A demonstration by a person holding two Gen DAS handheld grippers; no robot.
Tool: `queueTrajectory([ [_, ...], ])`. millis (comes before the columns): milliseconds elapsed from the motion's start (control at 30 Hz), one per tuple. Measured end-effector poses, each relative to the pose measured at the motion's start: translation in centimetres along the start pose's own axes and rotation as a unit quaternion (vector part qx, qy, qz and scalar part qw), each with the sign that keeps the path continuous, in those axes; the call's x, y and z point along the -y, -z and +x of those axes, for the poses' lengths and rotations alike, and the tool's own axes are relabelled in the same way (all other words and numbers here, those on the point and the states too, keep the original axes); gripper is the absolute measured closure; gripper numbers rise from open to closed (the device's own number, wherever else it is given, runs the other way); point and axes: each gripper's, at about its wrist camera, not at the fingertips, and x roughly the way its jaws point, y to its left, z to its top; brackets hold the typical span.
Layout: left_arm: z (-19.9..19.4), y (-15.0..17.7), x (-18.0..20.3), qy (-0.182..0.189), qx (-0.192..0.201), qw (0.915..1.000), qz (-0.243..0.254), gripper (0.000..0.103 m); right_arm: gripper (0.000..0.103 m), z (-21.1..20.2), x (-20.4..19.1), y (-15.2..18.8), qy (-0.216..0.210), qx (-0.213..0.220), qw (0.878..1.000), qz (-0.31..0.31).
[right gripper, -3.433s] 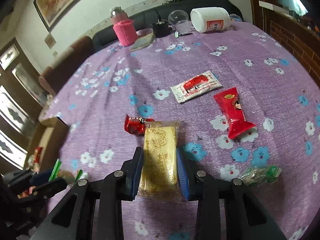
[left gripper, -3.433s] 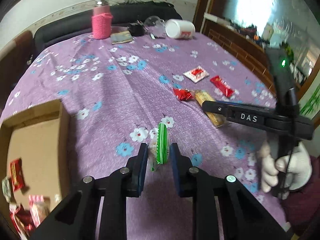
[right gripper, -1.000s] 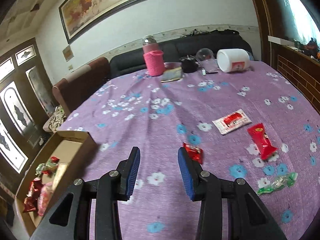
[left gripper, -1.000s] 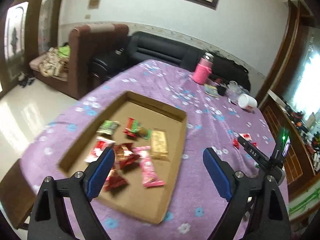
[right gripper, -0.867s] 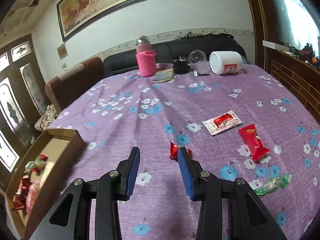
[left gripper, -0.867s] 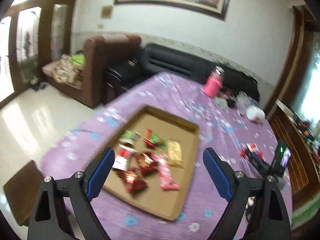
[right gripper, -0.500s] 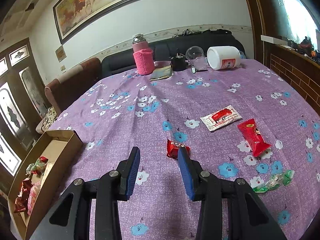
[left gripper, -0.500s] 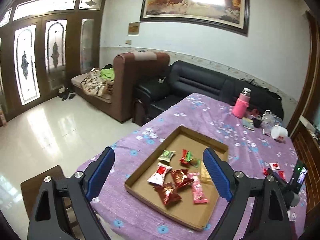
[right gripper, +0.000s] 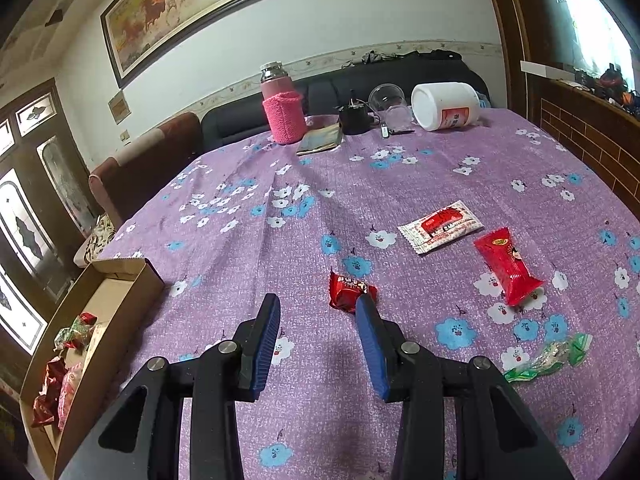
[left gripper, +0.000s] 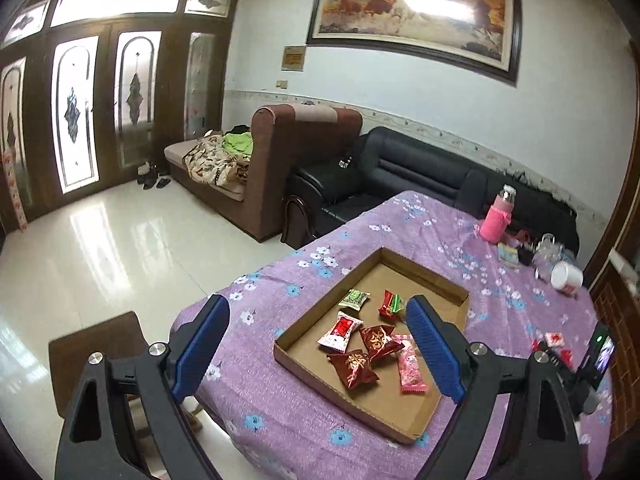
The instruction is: Organize snacks
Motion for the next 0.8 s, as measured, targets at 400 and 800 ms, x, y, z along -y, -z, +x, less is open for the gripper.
queueTrajectory([
  [400,-1.6,0.5,-1.8,0.008,0.004,0.9987,-0.050,0.013,0.059,-0.1,0.1,0.1,0.001,-0.003,1.000,-0.001],
  [800,-2.7,0.6,-2.9,0.002,0.017,0.9973,-0.071,0.013,0.059,-0.3,0.1,0.1,-0.001,-0.003,1.000,0.000],
])
